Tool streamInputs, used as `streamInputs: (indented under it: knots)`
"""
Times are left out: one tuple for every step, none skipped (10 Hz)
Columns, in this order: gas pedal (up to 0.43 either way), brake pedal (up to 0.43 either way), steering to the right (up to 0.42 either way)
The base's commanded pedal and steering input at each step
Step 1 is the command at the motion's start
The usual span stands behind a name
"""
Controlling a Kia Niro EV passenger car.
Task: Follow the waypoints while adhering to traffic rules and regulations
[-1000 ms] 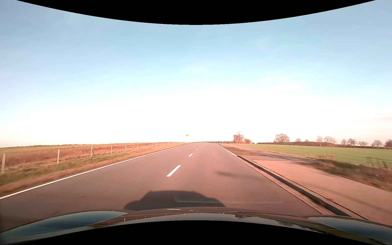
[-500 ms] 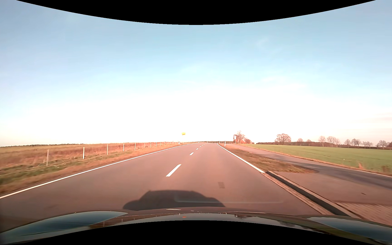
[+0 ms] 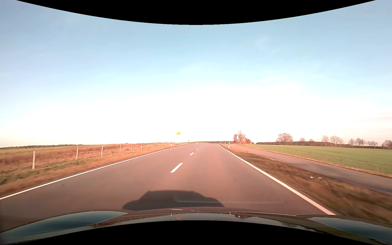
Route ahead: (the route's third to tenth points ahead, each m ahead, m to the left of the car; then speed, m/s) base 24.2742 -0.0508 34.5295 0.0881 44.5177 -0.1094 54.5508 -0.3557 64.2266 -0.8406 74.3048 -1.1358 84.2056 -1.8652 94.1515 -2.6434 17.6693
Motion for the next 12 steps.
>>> streamInputs:
  knots:
    - [0.268,0.000,0.000]
    - [0.268,0.000,0.000]
    - [0.268,0.000,0.001]
    - [0.268,0.000,0.000]
    - [0.268,0.000,0.000]
    - [0.268,0.000,-0.001]
    - [0.268,0.000,-0.001]
    - [0.268,0.000,-0.001]
    - [0.268,0.000,-0.001]
    - [0.280,0.000,-0.001]
    - [0.287,0.000,-0.001]
    - [0.311,0.000,-0.001]
